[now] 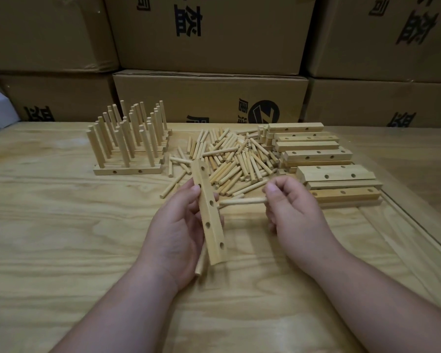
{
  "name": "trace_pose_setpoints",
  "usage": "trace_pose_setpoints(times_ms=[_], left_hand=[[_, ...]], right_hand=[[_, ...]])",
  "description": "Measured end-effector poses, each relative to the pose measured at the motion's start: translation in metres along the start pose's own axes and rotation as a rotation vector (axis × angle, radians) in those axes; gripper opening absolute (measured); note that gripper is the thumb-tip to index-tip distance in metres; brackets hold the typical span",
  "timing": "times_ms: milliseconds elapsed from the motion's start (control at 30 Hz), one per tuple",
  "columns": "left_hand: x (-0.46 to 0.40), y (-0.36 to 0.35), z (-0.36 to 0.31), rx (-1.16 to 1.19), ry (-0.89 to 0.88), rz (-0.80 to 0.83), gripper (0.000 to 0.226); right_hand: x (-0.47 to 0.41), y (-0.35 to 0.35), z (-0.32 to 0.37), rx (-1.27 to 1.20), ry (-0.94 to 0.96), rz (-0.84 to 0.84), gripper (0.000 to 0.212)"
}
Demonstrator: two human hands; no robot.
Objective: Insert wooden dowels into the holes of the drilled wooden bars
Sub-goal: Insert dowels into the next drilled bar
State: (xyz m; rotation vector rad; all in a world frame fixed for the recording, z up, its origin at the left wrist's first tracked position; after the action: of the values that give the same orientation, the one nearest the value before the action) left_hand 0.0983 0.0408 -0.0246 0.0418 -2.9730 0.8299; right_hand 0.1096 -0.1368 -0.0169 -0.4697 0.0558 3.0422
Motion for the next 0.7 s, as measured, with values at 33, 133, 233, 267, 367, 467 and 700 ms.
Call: trace_pose_setpoints(times_ms=[33,133,233,267,367,467,700], left_hand=[[0.000,0.001,0.000,-0.018,-0.003,-0.011,0.025],[-0.001,0.001,-0.001,-0.069,-0.027,-0.006,0.031],[0.000,0.001,0.000,-0.096,-0.035,0.004,0.033],[0.000,0.001,0.001,-0.107,-0.029,-0.003,0.038],[-0.001,0.003,0.004,-0.137,-0.009,-0.014,0.050],[-0.001,0.003,0.005,-0.143,-0.002,-0.026,0.048],[0.002,0.000,0.003,-0.182,-0.013,-0.019,0.018]], right_hand=[[-0.001,0.002,0.001,-0.028,0.020,-0.034,0.021],[-0.002,0.009,0.005,-0.075,0.107,-0.148,0.017],[0.001,0.010,0.012,-0.078,0.201,-0.165,0.016],[0.003,0.009,0.014,-0.055,0.236,-0.157,0.016],[0.006,0.003,0.017,0.036,0.311,-0.103,0.017],[0.007,0.001,0.017,0.078,0.334,-0.063,0.018],[0.006,0.000,0.018,0.120,0.360,-0.034,0.014]])
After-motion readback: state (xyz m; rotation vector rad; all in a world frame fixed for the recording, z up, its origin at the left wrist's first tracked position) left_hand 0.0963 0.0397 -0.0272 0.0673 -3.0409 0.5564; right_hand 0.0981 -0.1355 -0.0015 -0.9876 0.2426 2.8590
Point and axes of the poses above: each hand's wrist, its own x-axis away from the middle knuckle, its own y-axis out of the back of the hand, z = x × y, the point moved 3 cm from there along -x, towards the middle knuckle, and after that the axes turned 9 degrees about -x, right-handed, at the moved point
